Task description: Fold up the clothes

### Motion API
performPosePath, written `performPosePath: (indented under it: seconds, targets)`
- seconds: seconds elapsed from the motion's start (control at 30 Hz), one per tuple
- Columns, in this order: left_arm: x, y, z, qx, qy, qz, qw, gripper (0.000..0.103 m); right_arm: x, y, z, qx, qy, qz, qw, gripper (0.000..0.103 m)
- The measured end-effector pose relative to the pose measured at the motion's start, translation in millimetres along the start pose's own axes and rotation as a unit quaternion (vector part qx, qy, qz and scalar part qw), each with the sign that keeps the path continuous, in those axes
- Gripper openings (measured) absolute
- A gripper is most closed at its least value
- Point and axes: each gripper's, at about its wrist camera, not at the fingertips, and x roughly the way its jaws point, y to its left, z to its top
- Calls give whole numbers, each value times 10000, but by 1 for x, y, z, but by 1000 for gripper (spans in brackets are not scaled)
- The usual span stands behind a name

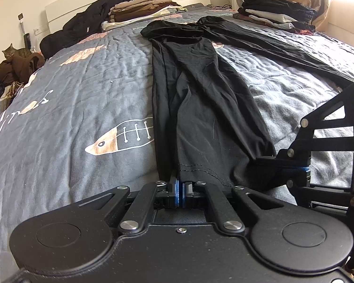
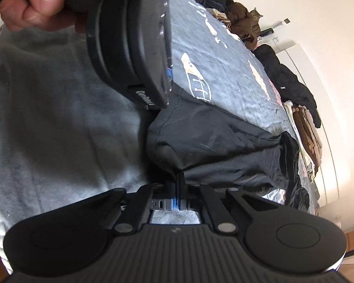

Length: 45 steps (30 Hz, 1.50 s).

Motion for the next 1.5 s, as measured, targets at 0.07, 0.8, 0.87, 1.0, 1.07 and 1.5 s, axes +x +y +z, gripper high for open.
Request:
performPosePath:
  seconds: [0.07,0.8,0.87,1.0,1.07,1.5]
  targets:
    - [-2,1,0,-3,31,-26,10000,3,-4,-5,-1,192,-80,76,9998,0]
    - [-111,-10,-23,-60,-8,-222,9997,2,-110,-36,-16,1224,-927,1165,9812,0]
    - [-120,-14,-25,15,36,-162,9999,2,-115,-30,-17,1137,-891,1269,9813,0]
    - [-132,-18,-30,122,164,-109,9997,2,-118,-18,-27,1071,-778,1461,9804,0]
    - [-134,-21,-35,155,314,-117,9993,0,-120,-14,-32,1081,-734,1522,9797,0]
    - [-139,-39,-51,489,156,471,9976,42,-124,0,-44,1030,-610,1232,9851,20]
